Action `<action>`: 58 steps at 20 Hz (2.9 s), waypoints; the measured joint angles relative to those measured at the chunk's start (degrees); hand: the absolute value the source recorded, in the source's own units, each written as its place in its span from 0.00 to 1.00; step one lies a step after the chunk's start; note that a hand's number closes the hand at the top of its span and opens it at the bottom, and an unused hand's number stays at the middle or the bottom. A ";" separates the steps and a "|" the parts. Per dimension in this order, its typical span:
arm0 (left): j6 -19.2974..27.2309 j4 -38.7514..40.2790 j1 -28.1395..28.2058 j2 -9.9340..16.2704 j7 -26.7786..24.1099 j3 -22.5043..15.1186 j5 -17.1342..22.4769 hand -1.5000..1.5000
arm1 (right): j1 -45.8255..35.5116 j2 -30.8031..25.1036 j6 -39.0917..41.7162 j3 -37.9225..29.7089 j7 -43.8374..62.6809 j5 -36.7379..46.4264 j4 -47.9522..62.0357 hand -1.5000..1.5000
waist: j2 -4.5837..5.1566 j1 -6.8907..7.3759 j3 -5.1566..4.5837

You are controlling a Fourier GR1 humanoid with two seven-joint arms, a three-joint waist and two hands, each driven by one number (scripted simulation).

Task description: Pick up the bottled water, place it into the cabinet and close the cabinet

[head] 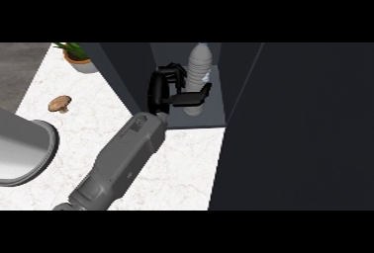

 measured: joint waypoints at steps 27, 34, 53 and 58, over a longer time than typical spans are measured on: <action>2.29 28.69 -15.98 1.27 -10.45 4.86 0.23 0.00 | 2.39 -2.38 3.20 -2.04 -5.89 -3.63 0.11 0.00 | 1.05 -2.05 -0.06; 0.43 29.61 -16.07 0.60 -12.95 6.65 0.90 0.00 | 2.48 -2.24 3.80 -2.72 -6.45 -4.10 0.27 0.00 | 1.14 -2.20 -0.06; -18.96 21.15 -16.48 0.01 -12.65 6.70 3.45 0.00 | 4.12 -2.18 4.42 -3.91 -7.08 -4.12 0.31 0.00 | 0.10 -0.51 -0.02; -20.47 13.16 -11.32 0.00 -10.56 4.48 5.59 0.00 | 4.46 -2.42 4.19 -4.01 -6.34 -3.93 0.14 0.00 | -0.42 0.94 -0.01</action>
